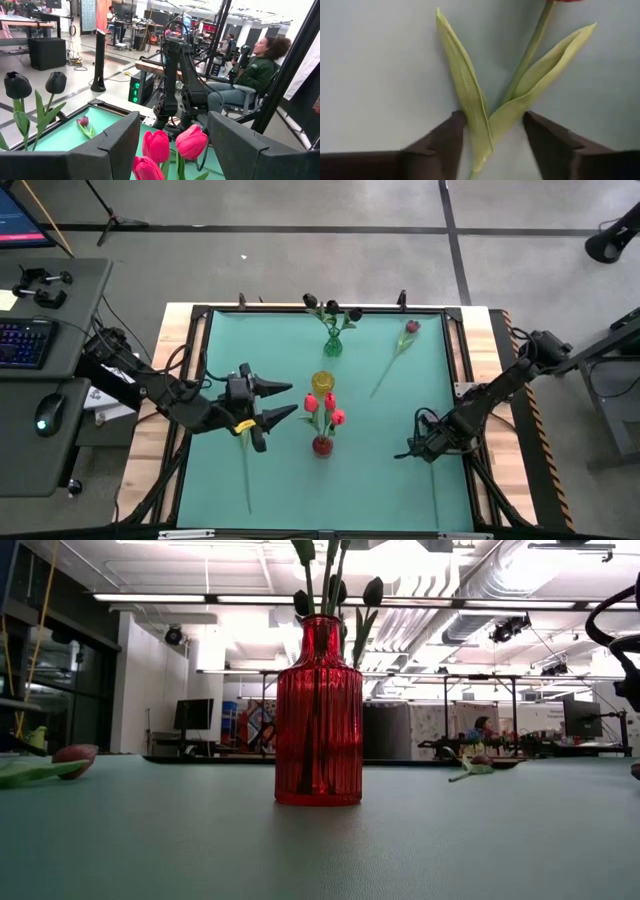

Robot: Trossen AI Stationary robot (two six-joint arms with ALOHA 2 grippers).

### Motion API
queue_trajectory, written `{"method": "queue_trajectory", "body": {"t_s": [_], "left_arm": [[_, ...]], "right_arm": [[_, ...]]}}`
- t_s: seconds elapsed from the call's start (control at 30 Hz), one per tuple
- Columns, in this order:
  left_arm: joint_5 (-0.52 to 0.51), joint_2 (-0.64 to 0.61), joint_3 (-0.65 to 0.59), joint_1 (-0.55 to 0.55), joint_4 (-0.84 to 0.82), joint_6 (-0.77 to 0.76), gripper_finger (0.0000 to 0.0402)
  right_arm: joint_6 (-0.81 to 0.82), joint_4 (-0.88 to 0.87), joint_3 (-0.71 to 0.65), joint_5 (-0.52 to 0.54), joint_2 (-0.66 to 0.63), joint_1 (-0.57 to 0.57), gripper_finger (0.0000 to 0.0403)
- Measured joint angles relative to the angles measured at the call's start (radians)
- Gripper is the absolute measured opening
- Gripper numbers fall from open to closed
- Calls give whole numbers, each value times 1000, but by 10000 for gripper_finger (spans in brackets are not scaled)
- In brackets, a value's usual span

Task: Sort flowers into vase by color
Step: Put the bottom right dark red tulip into the yellow vase

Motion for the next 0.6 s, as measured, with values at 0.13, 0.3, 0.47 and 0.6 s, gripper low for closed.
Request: {"method": "queue_trajectory", "body": {"t_s": [0.13,0.3,0.47,0.6], "left_arm": [[0,0,0,0,1,0,221],[-6,0,0,0,2,1,221],[-68,0,0,0,5,1,221],[-99,0,0,0,9,1,221]], "right_arm": [[-42,-42,35,31,9,2,83],[-187,-114,189,146,9,-12,17],[-371,-111,377,438,-2,-44,5],[-616,-92,481,731,-4,-113,7]]}}
